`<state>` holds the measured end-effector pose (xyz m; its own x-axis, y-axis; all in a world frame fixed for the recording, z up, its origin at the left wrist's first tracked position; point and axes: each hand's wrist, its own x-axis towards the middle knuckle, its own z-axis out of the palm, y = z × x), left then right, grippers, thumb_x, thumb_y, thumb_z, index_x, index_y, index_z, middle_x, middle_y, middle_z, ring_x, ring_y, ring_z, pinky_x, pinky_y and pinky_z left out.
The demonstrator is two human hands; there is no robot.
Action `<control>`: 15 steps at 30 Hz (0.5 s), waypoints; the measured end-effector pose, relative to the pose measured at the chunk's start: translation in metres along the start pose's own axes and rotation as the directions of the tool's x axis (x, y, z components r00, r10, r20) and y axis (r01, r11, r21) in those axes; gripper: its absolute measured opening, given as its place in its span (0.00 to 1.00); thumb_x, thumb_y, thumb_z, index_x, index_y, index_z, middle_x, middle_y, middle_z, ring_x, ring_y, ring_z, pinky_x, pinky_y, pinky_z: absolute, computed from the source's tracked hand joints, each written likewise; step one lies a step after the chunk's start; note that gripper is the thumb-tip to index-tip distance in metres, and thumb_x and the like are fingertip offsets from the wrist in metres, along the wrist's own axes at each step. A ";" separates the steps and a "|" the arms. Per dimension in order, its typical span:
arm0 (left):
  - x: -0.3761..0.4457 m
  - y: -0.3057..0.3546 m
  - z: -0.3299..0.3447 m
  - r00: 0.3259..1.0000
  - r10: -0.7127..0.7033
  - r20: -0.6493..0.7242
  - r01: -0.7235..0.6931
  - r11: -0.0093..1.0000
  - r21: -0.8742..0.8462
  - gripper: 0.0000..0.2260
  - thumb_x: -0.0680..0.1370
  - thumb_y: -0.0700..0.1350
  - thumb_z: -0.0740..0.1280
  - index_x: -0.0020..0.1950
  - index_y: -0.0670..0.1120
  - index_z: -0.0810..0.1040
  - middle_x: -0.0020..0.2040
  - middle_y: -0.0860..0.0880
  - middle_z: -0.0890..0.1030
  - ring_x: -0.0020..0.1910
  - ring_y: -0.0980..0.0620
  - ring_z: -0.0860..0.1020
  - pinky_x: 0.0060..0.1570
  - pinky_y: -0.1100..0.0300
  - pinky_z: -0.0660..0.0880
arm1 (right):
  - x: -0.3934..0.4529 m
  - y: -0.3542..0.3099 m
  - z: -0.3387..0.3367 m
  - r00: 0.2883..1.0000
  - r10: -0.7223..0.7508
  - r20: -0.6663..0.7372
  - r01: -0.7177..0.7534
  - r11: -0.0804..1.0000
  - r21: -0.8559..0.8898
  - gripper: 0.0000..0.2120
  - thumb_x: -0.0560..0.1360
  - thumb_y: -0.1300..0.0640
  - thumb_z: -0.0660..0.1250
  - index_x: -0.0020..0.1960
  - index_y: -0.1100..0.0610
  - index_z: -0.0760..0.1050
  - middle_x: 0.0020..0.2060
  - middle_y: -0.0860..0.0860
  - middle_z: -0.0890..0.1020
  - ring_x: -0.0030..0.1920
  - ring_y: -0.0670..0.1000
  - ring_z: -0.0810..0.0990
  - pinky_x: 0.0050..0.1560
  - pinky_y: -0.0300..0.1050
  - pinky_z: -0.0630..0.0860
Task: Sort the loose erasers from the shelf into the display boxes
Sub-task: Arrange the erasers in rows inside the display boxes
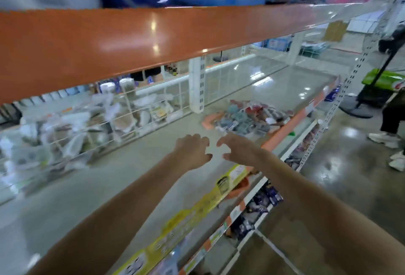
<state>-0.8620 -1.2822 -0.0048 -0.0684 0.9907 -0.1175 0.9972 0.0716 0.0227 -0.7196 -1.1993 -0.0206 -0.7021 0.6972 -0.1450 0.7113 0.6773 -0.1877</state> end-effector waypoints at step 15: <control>0.145 -0.006 0.023 0.969 -0.228 -0.095 0.227 0.974 -0.020 0.22 0.77 0.37 0.59 0.68 0.54 0.68 0.62 0.48 0.73 0.59 0.47 0.74 0.51 0.55 0.73 | 0.090 0.151 -0.016 0.955 -0.036 -0.293 0.056 0.996 0.062 0.19 0.75 0.60 0.63 0.66 0.56 0.70 0.67 0.52 0.69 0.64 0.55 0.71 0.60 0.52 0.71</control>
<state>-0.8770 -1.1413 -0.0454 -0.2969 0.9546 -0.0245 0.9547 0.2973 0.0155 -0.6747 -1.0304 -0.0462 -0.6865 0.7109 0.1528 0.6674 0.6995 -0.2555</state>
